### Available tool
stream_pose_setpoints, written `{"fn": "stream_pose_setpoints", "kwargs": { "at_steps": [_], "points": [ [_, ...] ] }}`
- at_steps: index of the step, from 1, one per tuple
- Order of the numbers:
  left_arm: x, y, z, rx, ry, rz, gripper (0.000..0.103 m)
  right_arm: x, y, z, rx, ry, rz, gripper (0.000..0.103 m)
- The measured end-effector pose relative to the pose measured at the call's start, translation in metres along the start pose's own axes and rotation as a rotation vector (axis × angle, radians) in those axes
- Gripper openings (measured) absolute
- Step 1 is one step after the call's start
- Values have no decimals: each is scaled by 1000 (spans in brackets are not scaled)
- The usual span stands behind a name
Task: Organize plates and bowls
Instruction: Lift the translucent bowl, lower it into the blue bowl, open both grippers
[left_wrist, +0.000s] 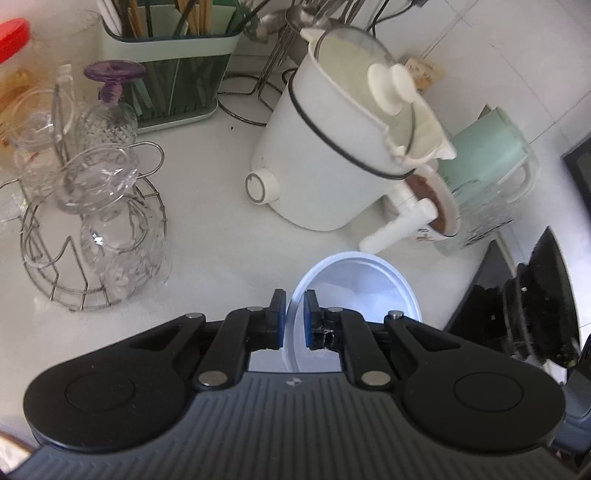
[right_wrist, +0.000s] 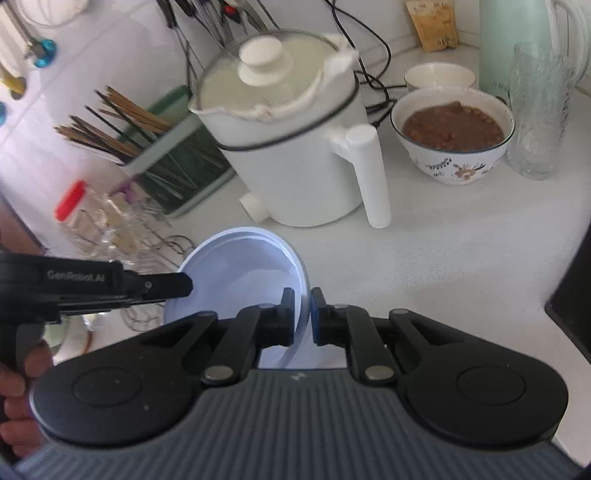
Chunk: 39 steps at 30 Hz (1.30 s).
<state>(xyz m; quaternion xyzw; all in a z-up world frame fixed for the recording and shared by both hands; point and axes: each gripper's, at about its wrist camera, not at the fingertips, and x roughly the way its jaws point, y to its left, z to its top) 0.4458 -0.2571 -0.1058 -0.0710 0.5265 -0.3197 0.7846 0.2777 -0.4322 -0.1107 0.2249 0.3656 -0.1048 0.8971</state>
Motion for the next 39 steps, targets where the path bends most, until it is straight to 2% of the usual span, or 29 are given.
{"fn": "stream_pose_setpoints", "kwargs": {
  "at_steps": [12, 18, 29, 39],
  "points": [
    [-51, -20, -25, 19, -38, -21, 12, -60, 14, -11, 0, -53, 4, 11],
    [-72, -20, -41, 18, -75, 0, 12, -76, 22, -19, -20, -64, 21, 11],
    [-96, 18, -73, -81, -82, 23, 12, -74, 42, -30, -75, -11, 92, 11],
    [-104, 54, -101, -151, -68, 99, 12, -52, 69, -55, -121, 96, 140, 14]
  ]
}}
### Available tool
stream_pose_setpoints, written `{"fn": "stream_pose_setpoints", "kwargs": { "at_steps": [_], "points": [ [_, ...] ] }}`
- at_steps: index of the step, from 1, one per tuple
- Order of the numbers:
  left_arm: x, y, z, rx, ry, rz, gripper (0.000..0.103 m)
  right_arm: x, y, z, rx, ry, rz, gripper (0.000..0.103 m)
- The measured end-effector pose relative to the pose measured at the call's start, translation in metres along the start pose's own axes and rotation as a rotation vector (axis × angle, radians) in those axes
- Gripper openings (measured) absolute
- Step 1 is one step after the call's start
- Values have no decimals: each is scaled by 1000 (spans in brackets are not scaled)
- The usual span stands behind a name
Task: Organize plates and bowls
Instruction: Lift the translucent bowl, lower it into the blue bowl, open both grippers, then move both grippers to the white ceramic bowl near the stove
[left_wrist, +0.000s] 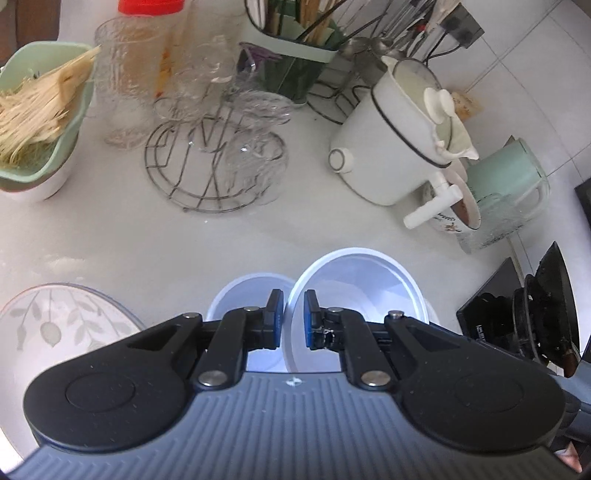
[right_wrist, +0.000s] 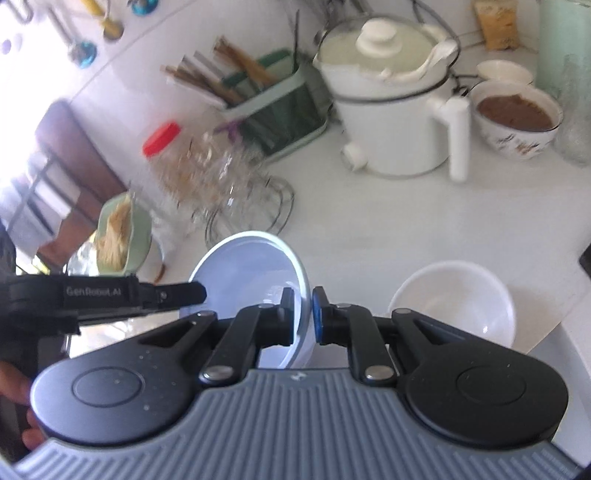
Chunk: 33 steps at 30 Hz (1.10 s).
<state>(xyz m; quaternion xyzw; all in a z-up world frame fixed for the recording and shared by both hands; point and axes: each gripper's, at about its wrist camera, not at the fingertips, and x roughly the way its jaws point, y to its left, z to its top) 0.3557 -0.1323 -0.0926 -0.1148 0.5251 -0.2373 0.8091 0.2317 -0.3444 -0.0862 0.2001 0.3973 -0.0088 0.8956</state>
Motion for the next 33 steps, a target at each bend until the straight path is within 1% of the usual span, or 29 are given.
{"fn": "stream_pose_setpoints", "kwargs": {
  "at_steps": [4, 10, 14, 20, 21, 22, 23, 24, 25, 26, 28, 33],
  "points": [
    [3, 6, -3, 9, 8, 36, 12, 10, 4, -3, -7, 40, 4, 14],
    [11, 18, -6, 8, 28, 80, 12, 29, 9, -5, -15, 74, 8, 14],
    [15, 24, -4, 12, 45, 76, 12, 42, 8, -7, 7, 89, 6, 14],
    [14, 28, -2, 4, 38, 105, 12, 46, 10, -7, 5, 85, -5, 14],
    [12, 28, 0, 4, 38, 109, 13, 46, 10, -6, 4, 84, -12, 16],
    [11, 29, 2, 3, 37, 115, 14, 46, 11, -5, 5, 83, -16, 22],
    [9, 30, 3, 0, 35, 118, 16, 45, 11, -2, 8, 77, -18, 31],
    [8, 30, 5, -3, 32, 118, 21, 44, 11, 0, 11, 68, -19, 34],
    [6, 31, 7, -1, 26, 116, 25, 42, 11, 2, 10, 55, -21, 43],
    [4, 30, 9, 4, 19, 115, 26, 39, 12, 5, 7, 40, -24, 50],
    [-3, 27, 13, 19, 1, 107, 28, 33, 13, 8, 7, 13, -31, 52],
    [-22, 15, 20, 68, -39, 76, 29, 18, 15, 10, 21, -34, -48, 52]
  ]
}}
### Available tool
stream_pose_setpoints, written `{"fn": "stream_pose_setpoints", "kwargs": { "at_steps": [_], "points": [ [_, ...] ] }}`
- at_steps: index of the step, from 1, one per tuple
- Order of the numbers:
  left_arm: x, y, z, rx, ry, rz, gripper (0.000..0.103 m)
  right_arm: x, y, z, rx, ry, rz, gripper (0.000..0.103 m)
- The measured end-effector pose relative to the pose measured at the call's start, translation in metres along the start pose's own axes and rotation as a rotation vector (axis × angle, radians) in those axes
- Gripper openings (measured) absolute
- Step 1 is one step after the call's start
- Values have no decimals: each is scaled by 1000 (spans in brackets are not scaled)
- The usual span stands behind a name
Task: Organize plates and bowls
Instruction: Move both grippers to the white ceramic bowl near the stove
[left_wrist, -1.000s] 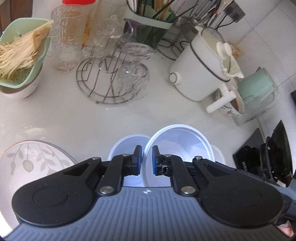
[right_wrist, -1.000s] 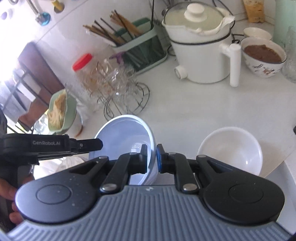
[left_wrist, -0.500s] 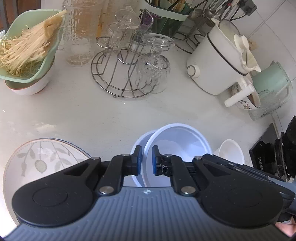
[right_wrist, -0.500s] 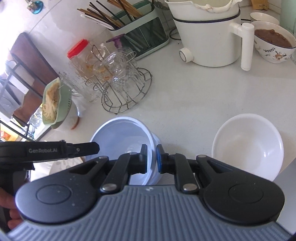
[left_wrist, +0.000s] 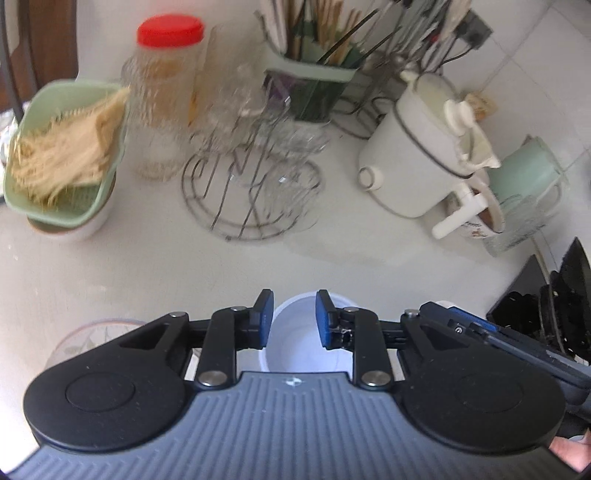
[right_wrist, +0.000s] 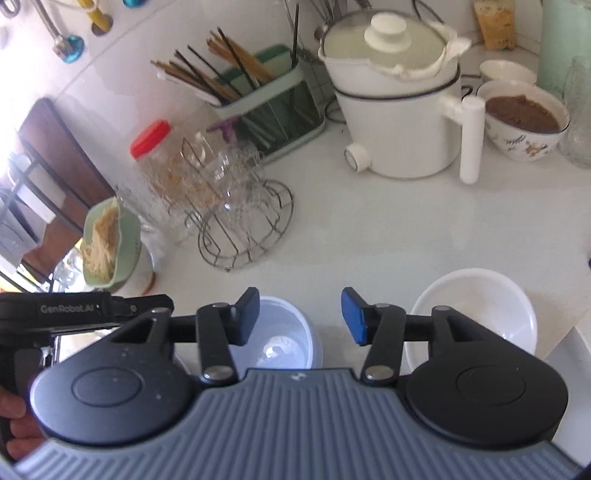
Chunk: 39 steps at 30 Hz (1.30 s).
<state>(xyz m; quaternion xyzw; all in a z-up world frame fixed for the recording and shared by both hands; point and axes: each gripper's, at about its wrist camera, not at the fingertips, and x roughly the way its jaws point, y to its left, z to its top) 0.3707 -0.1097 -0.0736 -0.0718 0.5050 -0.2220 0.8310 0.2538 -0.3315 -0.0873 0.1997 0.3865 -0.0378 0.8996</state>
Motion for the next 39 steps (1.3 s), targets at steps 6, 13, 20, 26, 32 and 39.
{"fn": "stream_pose_setpoints", "kwargs": {
  "at_steps": [6, 13, 20, 26, 32, 39],
  "points": [
    [-24, -12, 2, 56, -50, -25, 29, -30, 10, 0, -26, -86, -16, 52],
    [-45, -17, -1, 92, -87, -51, 29, -65, 19, -7, -37, -200, -57, 52],
    [-66, -16, -12, 126, -103, -84, 29, -88, 32, -20, -35, -273, -94, 52],
    [-75, -14, -21, 175, -68, -117, 29, -102, 42, -37, -33, -305, -129, 52],
    [-82, -20, -28, 215, -77, -131, 29, -119, 36, -47, -12, -329, -166, 52],
    [-75, -39, -31, 200, -80, -163, 29, -129, 13, -46, -3, -361, -190, 52]
  ]
}}
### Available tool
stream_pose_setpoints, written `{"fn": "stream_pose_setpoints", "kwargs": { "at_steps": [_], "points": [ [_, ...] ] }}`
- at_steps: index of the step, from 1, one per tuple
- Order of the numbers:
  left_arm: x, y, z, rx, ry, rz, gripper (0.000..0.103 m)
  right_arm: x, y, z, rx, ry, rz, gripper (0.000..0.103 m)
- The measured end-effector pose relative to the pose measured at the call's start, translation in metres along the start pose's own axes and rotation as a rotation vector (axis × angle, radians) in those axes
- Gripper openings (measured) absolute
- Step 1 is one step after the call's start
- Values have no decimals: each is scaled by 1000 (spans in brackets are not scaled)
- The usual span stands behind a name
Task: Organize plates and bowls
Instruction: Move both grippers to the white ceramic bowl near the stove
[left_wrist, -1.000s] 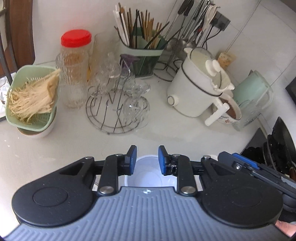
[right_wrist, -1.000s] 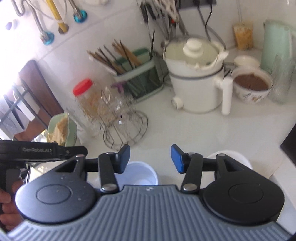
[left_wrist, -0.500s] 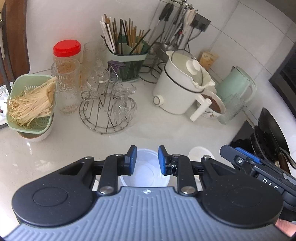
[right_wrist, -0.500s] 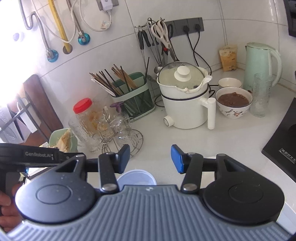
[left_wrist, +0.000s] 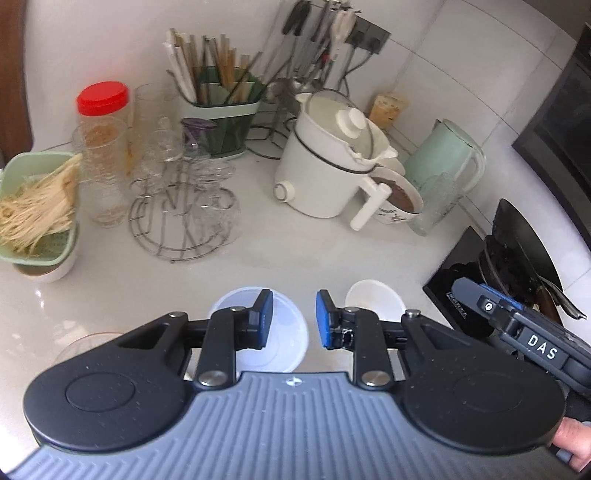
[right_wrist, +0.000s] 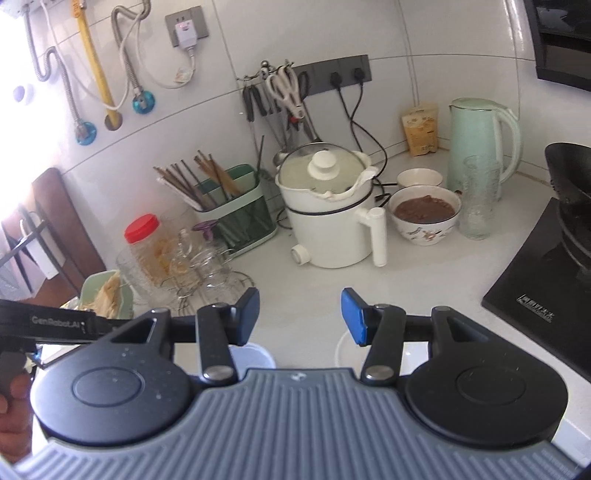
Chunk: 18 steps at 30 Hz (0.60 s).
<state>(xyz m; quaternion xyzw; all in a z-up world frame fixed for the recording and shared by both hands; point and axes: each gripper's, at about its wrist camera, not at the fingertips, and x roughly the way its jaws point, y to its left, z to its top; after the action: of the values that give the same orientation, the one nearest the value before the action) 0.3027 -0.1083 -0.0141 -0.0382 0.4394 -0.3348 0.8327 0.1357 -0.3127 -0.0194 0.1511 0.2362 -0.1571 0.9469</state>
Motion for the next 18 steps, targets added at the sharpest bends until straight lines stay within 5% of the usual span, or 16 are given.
{"fn": "stream_pose_setpoints", "kwargs": {
  "at_steps": [8, 18],
  "points": [
    [18, -32, 7, 20, 0, -7, 29, -12, -26, 18, -16, -15, -16, 52],
    [73, -66, 5, 99, 52, 6, 36, 21, -68, 17, -45, 32, -52, 52]
  ]
}}
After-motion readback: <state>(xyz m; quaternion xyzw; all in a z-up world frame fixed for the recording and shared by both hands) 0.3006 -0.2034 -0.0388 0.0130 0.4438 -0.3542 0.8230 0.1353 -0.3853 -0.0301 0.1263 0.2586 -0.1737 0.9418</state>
